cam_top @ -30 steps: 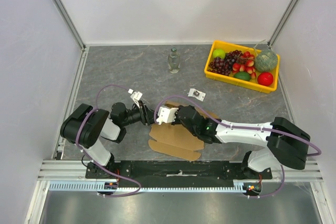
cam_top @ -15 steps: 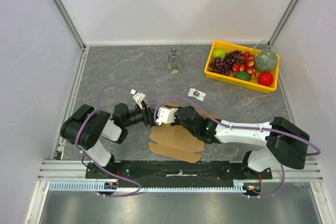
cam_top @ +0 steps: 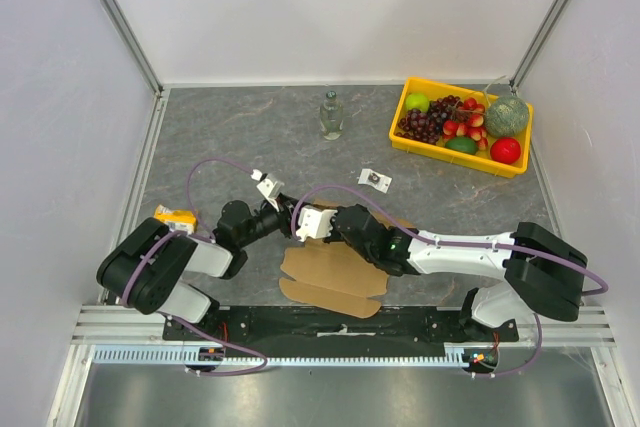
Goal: Fold the paper box
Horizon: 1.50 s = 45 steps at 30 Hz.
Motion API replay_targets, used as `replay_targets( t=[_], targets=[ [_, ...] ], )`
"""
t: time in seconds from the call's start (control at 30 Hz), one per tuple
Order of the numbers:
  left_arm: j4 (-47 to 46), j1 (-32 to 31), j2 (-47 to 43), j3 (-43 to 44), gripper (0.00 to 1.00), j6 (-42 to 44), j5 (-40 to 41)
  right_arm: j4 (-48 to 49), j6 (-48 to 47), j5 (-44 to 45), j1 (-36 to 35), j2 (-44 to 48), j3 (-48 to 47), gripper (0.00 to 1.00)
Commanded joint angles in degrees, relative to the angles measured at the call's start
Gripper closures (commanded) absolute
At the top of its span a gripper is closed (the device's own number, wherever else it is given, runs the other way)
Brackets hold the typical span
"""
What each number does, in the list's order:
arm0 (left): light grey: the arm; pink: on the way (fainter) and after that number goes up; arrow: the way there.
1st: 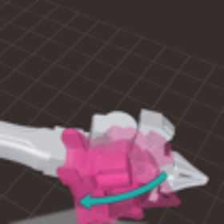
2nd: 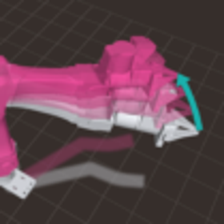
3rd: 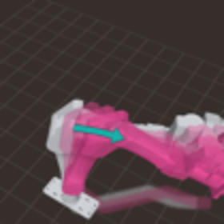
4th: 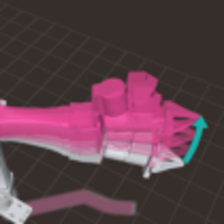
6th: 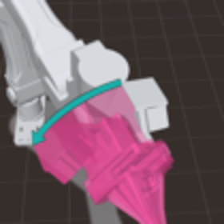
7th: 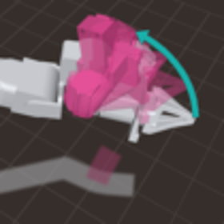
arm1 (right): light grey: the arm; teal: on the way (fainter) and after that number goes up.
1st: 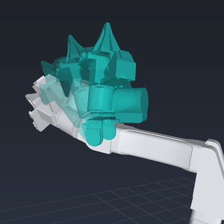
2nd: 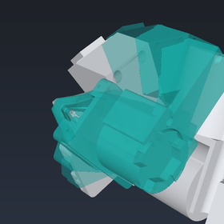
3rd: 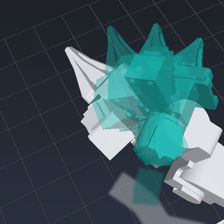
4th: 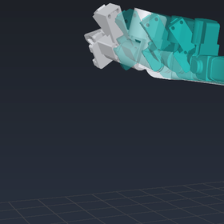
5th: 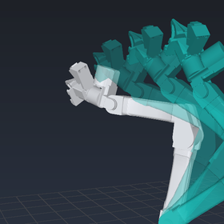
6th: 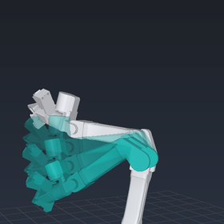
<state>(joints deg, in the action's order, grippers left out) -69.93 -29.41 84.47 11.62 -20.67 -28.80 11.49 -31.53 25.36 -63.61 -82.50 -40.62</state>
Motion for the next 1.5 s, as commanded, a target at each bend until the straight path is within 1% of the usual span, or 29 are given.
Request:
replay_targets(
  t=[0.0, 0.37, 0.7, 0.97, 1.0, 1.17, 1.3, 1.47],
  targets=[
    [0.68, -0.91, -0.27, -0.19, 0.33, 4.93, 4.98, 1.43, 1.12, -0.40, -0.63, 0.58, -0.51, 1.00],
    [-3.72, -2.14, 1.75, -3.18, 0.33, 4.32, 6.47, 2.22, 1.56, -0.76, -0.81, 1.73, -0.16, 0.99],
    [-6.88, -3.20, 3.34, -5.11, 0.34, 4.32, 10.07, 3.63, 1.47, 0.47, -3.53, 1.82, 0.28, 0.89],
    [-4.51, -4.17, 0.88, -6.60, 0.34, 6.25, 16.05, 4.33, 1.82, 2.06, -5.03, 2.34, 1.68, 0.86],
    [-3.90, -4.17, 0.35, -6.78, 0.34, 6.51, 16.66, 4.42, 1.91, 2.06, -5.03, 2.43, 1.77, 0.85],
    [-2.23, -4.34, -0.88, -6.78, 0.34, 7.13, 17.02, 4.60, 3.05, 1.44, -5.20, 3.66, 2.21, 0.81],
    [-3.28, -4.26, -0.97, -7.31, 0.34, 6.69, 16.41, 4.51, 4.11, -0.05, -5.29, 5.06, 2.74, 0.81],
    [-3.19, -4.34, -1.85, -7.57, 0.34, 6.43, 15.35, 3.11, 4.90, -1.28, -5.29, 5.51, 2.56, 0.85]
  ],
)
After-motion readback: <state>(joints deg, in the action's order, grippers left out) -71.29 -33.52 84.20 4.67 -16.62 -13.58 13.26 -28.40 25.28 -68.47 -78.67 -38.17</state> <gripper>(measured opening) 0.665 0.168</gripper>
